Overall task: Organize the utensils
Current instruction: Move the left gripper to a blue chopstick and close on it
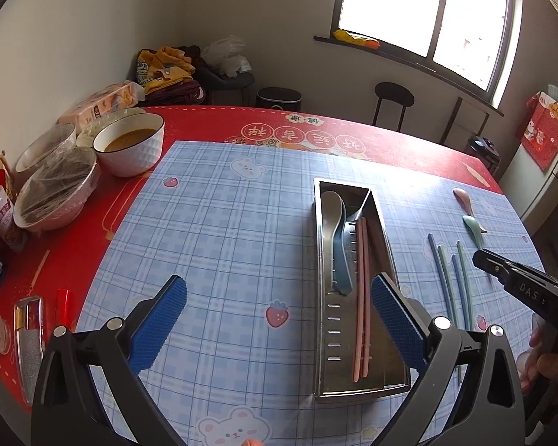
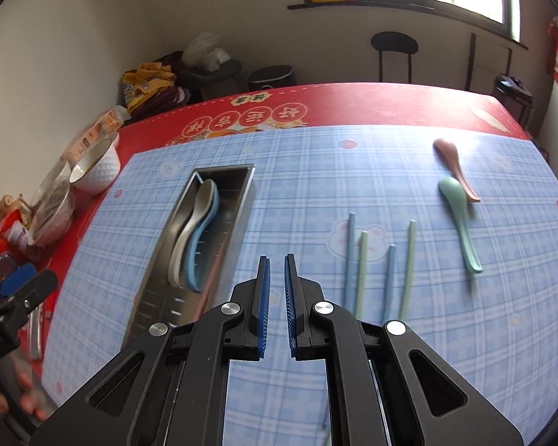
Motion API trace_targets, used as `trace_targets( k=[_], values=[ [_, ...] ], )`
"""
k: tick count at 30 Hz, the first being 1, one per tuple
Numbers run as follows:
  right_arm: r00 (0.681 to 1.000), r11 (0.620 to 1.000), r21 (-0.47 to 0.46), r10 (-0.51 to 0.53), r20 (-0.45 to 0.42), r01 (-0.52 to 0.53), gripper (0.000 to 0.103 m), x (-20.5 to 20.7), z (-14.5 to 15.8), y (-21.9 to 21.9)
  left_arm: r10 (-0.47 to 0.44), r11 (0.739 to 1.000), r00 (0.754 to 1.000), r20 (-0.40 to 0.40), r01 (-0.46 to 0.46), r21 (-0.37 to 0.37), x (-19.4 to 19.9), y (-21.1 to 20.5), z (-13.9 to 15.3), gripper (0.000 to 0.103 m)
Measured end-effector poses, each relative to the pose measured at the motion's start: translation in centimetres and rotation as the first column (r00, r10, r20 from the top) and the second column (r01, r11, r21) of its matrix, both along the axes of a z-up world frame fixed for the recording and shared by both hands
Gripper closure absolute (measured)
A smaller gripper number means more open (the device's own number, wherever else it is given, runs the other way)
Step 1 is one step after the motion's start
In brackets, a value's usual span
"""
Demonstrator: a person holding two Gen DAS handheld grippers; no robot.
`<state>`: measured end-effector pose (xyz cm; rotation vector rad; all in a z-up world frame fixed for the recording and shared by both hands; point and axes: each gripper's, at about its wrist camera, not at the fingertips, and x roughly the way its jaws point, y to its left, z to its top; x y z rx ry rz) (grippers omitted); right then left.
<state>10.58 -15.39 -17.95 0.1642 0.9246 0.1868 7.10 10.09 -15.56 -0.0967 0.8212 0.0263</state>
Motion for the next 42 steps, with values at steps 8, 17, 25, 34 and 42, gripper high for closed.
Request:
trace_targets(
  k=[8,17,25,34,42],
  values=[
    [0.992,0.991,0.025,-0.129,-0.012,0.129,0.094,-2.2,-1.0,-5.5,-0.084,0.996,0.996,0.016,0.084,0.018,0.2,-4.5,0.7,0.006],
    [0.976,0.976,0.04,-0.215,0.033,0.214,0.094,-4.6,-0.8,-11.3,-0.215,0.976,0.974,-0.063,0.214,-0.023,1.9,-10.8,-0.8,0.034],
    [0.974,0.975,0.002,-0.223,0.036,0.223,0.094,-5.8,-1.9,-14.9,-0.31,0.95,0.935,-0.172,0.297,-0.097,3.9,-15.9,-4.7,0.077],
    [0.979,0.978,0.044,-0.204,-0.019,0.205,0.094,-6.2,-4.4,-17.4,-0.343,0.936,0.901,-0.265,0.304,-0.177,6.8,-20.1,-8.6,0.082],
    [0.973,0.972,0.061,-0.225,-0.05,0.228,0.094,-6.5,-5.9,-19.3,-0.316,0.947,0.89,-0.327,0.276,-0.165,8.7,-21.4,-10.9,0.089]
  ],
)
